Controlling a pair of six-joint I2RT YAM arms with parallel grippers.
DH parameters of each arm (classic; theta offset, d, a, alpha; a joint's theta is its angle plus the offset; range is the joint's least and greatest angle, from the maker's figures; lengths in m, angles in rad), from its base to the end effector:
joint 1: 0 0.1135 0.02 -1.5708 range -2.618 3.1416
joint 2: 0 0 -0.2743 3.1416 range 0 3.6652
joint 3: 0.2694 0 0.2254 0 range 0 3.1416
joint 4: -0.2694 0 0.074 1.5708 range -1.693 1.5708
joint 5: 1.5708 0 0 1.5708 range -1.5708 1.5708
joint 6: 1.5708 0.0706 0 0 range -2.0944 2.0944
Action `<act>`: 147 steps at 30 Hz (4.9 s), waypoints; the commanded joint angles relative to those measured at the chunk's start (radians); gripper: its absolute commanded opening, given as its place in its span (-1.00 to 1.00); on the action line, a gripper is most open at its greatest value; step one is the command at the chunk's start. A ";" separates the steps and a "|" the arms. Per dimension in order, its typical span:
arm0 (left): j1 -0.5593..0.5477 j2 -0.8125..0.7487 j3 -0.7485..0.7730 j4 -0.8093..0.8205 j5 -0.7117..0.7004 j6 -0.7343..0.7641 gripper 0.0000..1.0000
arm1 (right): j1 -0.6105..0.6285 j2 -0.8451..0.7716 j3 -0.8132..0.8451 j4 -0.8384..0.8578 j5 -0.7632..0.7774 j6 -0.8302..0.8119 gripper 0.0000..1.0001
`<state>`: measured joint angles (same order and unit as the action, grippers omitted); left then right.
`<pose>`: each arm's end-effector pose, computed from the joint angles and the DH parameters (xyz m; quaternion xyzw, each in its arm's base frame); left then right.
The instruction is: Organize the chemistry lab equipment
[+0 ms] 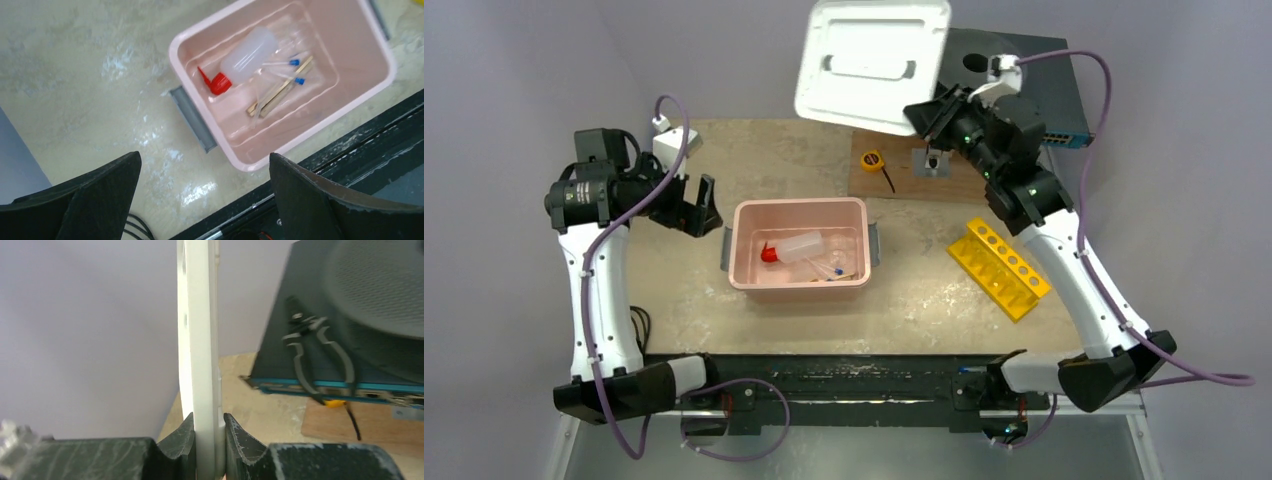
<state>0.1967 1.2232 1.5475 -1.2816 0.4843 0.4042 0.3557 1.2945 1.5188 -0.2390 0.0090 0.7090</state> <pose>0.1947 0.0053 0.3859 0.1679 0.9130 -0.1316 0.3477 0.2704 0.0998 0.4821 0.1283 0.7006 0.3535 0.6064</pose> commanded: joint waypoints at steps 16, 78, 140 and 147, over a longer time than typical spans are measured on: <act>0.016 -0.161 0.288 0.078 0.650 0.333 1.00 | 0.459 -0.027 -0.144 0.187 0.004 -0.874 -1.00; -0.026 -0.267 -0.077 0.305 0.375 0.792 -1.00 | 0.688 0.005 -0.079 0.232 0.280 -1.106 0.43; -0.223 -0.446 -0.580 1.026 -0.121 0.791 1.00 | 0.382 0.303 0.004 0.459 -0.087 0.376 -1.00; -0.130 -0.368 -0.299 0.476 0.121 0.526 1.00 | 0.305 0.156 -0.222 0.484 -0.098 0.388 -1.00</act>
<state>-0.0051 0.8303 1.0893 -0.4854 0.4442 1.1454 0.7151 1.5291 1.3880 0.2371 -0.1120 1.1442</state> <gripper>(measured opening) 0.998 0.133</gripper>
